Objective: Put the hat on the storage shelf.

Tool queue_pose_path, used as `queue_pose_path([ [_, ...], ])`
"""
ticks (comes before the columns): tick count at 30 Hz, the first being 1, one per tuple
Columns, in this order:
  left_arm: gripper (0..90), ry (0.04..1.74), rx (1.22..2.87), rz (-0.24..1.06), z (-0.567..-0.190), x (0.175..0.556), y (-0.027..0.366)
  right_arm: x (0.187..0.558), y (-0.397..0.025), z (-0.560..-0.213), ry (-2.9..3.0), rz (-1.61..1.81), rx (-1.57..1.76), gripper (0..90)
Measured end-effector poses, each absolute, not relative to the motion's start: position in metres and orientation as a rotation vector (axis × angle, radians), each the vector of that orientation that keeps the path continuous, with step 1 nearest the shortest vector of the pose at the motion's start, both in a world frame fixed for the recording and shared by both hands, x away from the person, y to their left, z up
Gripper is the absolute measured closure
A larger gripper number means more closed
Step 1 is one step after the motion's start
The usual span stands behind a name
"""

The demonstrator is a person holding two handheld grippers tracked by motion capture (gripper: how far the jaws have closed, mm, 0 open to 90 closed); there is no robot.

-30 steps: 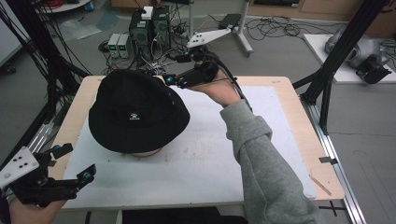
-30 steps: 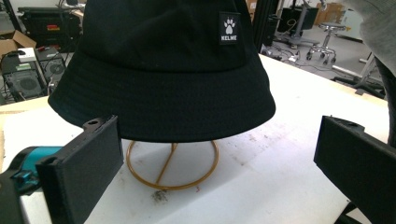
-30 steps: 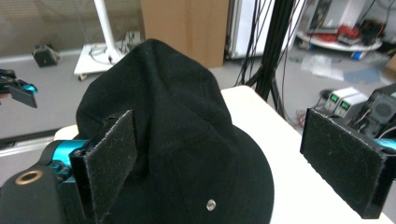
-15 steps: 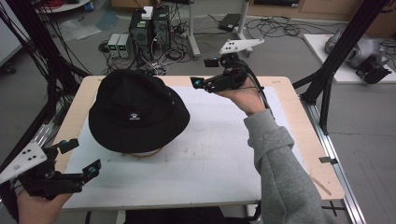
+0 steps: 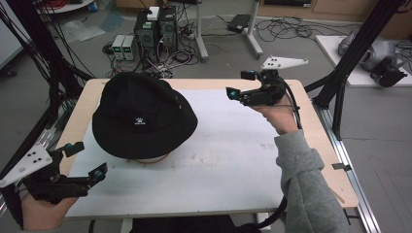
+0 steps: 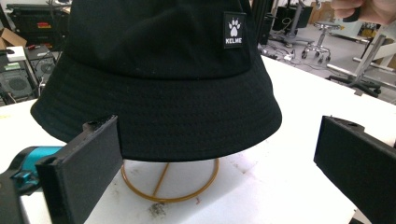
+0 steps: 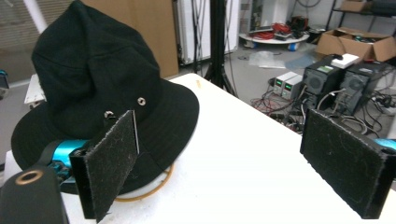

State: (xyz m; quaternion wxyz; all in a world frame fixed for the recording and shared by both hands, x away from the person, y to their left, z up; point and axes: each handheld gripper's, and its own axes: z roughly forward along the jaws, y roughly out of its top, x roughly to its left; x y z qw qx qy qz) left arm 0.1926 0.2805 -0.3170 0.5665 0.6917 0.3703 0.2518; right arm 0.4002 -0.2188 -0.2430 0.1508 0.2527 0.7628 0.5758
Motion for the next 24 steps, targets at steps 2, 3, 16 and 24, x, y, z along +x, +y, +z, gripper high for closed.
queue_pose_path([
  [2,1.7,0.870,1.629,0.591,-0.317,0.194,0.280,0.400,-0.225,-0.246,2.178,1.657,0.753,10.8],
  [3,1.7,0.871,1.627,0.591,-0.318,0.194,0.279,0.399,-0.228,-0.248,2.168,1.644,0.766,10.8],
  [16,1.7,0.868,1.620,0.593,-0.317,0.197,0.279,0.376,-0.251,-0.270,2.096,1.527,0.812,10.8],
  [24,1.7,0.874,1.620,0.595,-0.318,0.198,0.279,0.363,-0.269,-0.282,2.055,1.506,0.862,10.8],
])
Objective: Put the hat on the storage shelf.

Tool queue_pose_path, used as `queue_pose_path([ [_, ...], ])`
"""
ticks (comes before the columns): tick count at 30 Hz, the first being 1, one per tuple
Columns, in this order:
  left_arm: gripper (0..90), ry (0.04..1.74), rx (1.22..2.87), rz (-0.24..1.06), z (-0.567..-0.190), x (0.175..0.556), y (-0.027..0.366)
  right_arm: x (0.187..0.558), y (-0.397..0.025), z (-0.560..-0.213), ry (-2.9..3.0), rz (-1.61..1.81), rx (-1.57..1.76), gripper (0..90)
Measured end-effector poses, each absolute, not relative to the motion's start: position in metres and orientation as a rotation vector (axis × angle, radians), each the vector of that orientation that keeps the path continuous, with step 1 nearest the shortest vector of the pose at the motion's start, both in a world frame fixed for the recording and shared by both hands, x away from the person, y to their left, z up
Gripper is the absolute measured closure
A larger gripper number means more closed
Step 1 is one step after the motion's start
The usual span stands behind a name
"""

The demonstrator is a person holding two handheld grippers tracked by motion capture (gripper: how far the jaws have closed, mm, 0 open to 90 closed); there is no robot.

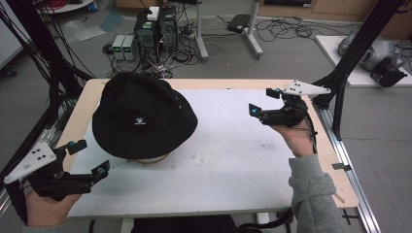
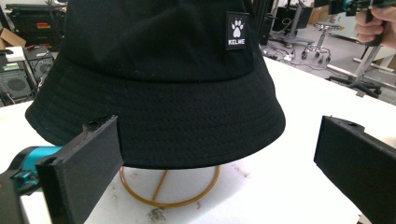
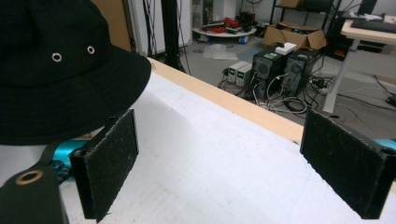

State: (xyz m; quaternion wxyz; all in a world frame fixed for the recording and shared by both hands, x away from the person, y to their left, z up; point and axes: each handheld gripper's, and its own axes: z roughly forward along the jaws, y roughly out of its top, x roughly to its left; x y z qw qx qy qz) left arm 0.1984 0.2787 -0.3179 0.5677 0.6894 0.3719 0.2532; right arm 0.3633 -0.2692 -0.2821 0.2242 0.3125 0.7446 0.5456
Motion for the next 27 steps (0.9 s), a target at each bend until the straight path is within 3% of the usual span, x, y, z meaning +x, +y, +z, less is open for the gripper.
queue_pose_path([
  [27,1.7,0.891,1.594,0.628,-0.317,0.199,0.282,0.332,-0.315,-0.320,1.939,1.484,1.012,10.8],
])
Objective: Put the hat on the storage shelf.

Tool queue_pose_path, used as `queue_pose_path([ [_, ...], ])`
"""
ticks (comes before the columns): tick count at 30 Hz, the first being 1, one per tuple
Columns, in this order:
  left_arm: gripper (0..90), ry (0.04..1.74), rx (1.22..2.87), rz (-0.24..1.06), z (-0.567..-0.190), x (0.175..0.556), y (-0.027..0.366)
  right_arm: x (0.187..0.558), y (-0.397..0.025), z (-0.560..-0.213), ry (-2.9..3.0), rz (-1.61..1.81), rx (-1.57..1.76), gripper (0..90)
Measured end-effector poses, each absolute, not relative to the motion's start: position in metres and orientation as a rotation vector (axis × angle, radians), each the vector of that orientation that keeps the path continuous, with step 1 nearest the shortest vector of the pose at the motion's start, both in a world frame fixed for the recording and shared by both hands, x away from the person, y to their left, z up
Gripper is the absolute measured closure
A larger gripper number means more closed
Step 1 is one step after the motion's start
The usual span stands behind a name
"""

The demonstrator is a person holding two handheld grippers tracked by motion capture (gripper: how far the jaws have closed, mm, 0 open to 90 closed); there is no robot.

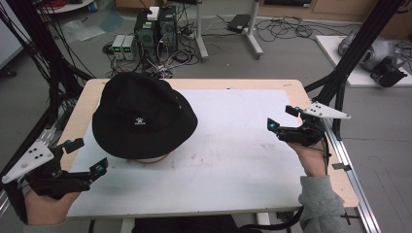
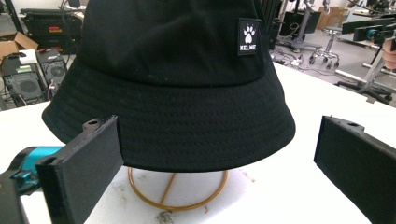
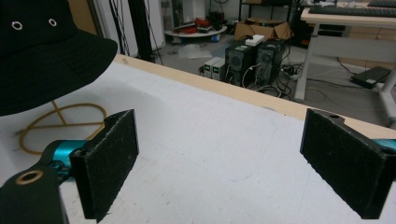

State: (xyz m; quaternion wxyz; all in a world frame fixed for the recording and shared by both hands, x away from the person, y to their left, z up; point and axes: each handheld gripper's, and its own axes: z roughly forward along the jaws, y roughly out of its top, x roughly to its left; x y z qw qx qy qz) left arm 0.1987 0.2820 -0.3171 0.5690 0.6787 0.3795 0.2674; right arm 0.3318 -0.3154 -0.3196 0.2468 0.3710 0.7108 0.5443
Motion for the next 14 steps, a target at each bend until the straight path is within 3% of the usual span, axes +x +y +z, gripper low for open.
queue_pose_path([
  [14,1.7,0.907,1.603,0.651,-0.3191,0.1990,0.2788,0.3278,-0.3224,-0.3244,1.960,1.492,0.990,10.8],
])
